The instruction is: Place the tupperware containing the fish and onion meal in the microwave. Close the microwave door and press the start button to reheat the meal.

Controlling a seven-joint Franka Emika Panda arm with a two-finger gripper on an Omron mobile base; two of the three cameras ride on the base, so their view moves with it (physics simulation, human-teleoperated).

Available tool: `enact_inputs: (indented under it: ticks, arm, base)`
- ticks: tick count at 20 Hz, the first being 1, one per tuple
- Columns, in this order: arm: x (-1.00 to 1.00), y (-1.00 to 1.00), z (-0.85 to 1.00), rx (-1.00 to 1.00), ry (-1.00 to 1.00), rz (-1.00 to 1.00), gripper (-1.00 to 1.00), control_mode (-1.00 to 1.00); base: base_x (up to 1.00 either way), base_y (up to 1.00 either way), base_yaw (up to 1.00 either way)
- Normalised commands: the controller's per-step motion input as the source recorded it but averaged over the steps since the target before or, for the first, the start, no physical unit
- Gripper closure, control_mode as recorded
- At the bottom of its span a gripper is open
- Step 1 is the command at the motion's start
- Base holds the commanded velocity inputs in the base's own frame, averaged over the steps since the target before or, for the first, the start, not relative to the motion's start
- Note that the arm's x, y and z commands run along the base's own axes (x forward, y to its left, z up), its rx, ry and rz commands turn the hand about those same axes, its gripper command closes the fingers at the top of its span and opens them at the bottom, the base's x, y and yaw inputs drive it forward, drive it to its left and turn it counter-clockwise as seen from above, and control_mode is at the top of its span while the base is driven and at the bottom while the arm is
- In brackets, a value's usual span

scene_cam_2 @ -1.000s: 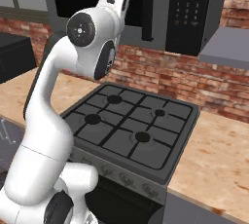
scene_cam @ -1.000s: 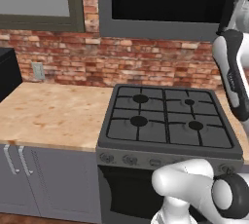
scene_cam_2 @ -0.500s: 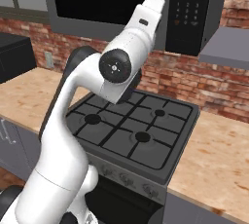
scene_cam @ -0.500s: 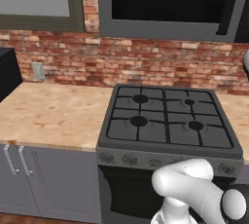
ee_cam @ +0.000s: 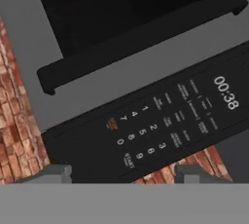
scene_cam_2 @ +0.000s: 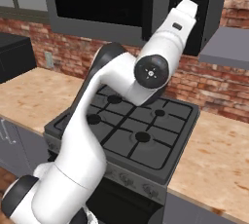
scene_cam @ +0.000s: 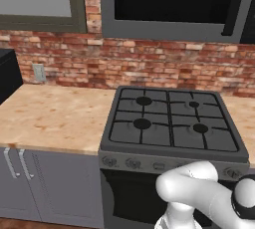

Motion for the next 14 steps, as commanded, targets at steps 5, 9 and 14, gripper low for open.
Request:
enact_inputs:
  ticks: [5,9,14]
  arm:
    - [0.00,-0.25,0.00,0.02,0.01,0.00,1.00,-1.00]
    - [0.11,0.00,0.00,0.00,0.00,0.03,1.00,-1.00]
    - [0.17,0.00,0.00,0.00,0.00,0.05,1.00,-1.00]
  base:
    - [0.00,0.00,0.00]
    - [0.00,0.00,0.00]
    - [0.00,0.00,0.00]
